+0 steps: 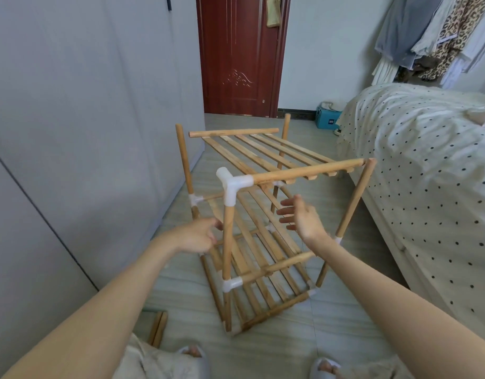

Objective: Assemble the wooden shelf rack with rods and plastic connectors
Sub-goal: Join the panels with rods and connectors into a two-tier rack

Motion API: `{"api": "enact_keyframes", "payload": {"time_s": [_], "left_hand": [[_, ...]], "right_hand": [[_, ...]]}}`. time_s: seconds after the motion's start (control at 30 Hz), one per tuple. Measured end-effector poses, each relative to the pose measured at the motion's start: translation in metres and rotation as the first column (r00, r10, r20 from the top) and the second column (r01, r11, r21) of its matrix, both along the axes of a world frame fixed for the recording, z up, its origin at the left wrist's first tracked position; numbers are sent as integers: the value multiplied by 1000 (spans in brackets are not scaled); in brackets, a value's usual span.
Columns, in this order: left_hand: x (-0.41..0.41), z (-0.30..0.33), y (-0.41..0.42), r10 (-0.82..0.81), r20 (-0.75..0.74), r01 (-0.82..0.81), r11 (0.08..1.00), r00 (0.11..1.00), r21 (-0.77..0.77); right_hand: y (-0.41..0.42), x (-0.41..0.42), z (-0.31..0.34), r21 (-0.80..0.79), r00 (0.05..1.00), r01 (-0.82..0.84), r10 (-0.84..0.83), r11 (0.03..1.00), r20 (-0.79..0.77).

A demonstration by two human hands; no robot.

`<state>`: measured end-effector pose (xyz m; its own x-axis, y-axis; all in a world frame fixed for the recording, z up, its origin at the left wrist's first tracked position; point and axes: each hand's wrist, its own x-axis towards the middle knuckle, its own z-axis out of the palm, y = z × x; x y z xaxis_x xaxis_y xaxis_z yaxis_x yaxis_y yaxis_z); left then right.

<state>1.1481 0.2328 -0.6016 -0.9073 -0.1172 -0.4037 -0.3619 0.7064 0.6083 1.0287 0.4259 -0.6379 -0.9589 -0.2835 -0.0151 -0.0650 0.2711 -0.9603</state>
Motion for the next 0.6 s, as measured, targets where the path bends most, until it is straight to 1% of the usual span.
{"api": "enact_keyframes", "payload": {"time_s": [0.03,0.07,0.1,0.13,0.17,0.2,0.27,0.33,0.37,0.4,0.5,0.6], "left_hand": [[4,-6,3,-83,105,88,995,991,-44],[7,-12,5,-123,179,132,990,976,-41],[9,-16,6,-134,202,142,990,970,-24],[9,-20,7,-122,167,126,992,978,-13],[9,-24,8,-89,86,90,996,992,-6],[8,-28,8,-43,-14,43,999,999,11],[6,-34,11,52,-170,-36,995,984,90],[3,-40,12,87,-229,-56,988,969,141],[1,-42,12,85,-236,-53,989,968,138],[-1,-44,11,76,-243,-48,992,967,118],[-8,-47,1,34,-273,-36,999,962,-2],[-21,-53,-16,79,-287,-94,995,955,-37]], "right_hand": [[-4,4,-10,97,997,-68,70,993,-21],[-7,8,-22,216,987,-138,152,967,-51],[-10,11,-33,358,964,-207,252,911,-82],[-13,15,-44,496,927,-269,361,826,-98],[-14,18,-56,610,881,-320,464,725,-90],[-15,21,-67,693,833,-361,550,624,-62],[-13,28,-88,803,753,-408,657,434,28],[-12,30,-105,900,683,-364,726,238,84],[-12,30,-110,934,658,-314,748,172,83],[-13,29,-114,951,650,-269,758,155,61],[-23,25,-123,950,662,-214,749,228,-30],[-42,20,-129,941,691,-193,719,279,-71]]}}
